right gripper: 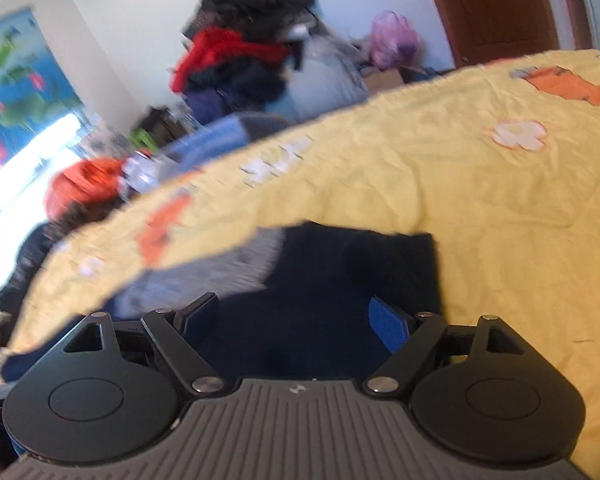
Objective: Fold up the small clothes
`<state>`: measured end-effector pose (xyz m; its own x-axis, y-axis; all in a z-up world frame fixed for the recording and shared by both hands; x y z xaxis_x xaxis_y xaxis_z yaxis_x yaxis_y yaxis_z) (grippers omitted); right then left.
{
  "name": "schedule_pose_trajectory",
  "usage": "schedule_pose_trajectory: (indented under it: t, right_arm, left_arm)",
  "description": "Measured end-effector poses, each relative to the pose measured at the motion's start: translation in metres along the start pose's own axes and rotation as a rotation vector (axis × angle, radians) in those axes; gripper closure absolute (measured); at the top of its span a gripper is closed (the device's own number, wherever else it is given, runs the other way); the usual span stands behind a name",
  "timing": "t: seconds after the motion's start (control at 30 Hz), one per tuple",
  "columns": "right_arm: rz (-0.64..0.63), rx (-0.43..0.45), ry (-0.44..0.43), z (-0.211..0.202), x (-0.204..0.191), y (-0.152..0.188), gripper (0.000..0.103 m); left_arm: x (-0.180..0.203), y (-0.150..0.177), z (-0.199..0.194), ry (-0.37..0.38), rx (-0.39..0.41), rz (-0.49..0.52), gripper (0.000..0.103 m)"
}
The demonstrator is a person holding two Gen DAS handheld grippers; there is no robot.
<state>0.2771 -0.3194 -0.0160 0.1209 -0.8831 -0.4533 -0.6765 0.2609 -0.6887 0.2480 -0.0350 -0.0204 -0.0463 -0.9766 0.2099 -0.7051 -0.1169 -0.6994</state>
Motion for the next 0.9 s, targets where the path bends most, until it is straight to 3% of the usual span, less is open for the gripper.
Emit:
schedule_pose_trajectory:
  t: [0.13, 0.33, 0.47, 0.5, 0.57, 0.63, 0.8, 0.9]
  right_arm:
    - [-0.021, 0.082, -0.091, -0.003, 0.013, 0.017, 0.02]
    - [-0.153, 0.075, -0.016, 0.002, -0.006, 0.024, 0.013]
    - [-0.199, 0.068, 0.005, 0.003, -0.013, 0.027, 0.009]
    - [-0.196, 0.068, 0.002, 0.003, -0.012, 0.027, 0.008]
    - [-0.186, 0.068, -0.013, 0.002, -0.011, 0.026, 0.007]
    - [-0.18, 0.069, -0.023, 0.001, -0.01, 0.026, 0.006]
    - [-0.165, 0.076, -0.034, 0.001, -0.009, 0.026, 0.005]
    - [-0.161, 0.079, -0.035, 0.001, -0.009, 0.026, 0.006]
  left_arm:
    - [-0.017, 0.002, 0.003, 0.068, 0.003, -0.085, 0.094]
    - [-0.02, 0.005, -0.016, 0.046, 0.049, -0.044, 0.093]
    - [-0.067, 0.005, -0.067, 0.044, 0.149, -0.127, 0.089]
    - [-0.087, 0.005, -0.08, 0.02, 0.172, -0.161, 0.082]
    - [-0.136, 0.003, -0.104, -0.049, 0.219, -0.266, 0.064]
    - [-0.191, 0.003, -0.128, -0.115, 0.271, -0.425, 0.038]
    - [-0.31, 0.018, -0.163, -0.164, 0.358, -0.837, 0.037]
    - [-0.35, 0.029, -0.163, -0.168, 0.372, -0.992, 0.037]
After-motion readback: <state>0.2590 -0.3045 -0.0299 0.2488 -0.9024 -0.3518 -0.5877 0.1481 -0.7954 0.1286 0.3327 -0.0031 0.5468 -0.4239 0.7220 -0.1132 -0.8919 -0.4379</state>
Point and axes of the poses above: each gripper's, at about its wrist camera, not at the fingertips, and z roughly the way its jaws point, x to its right, y to its underside, the point moved 5 cm from there along z, roughly the way its jaws point, and after that the axes turned 2 degrees about -y, right-handed, at the moved point
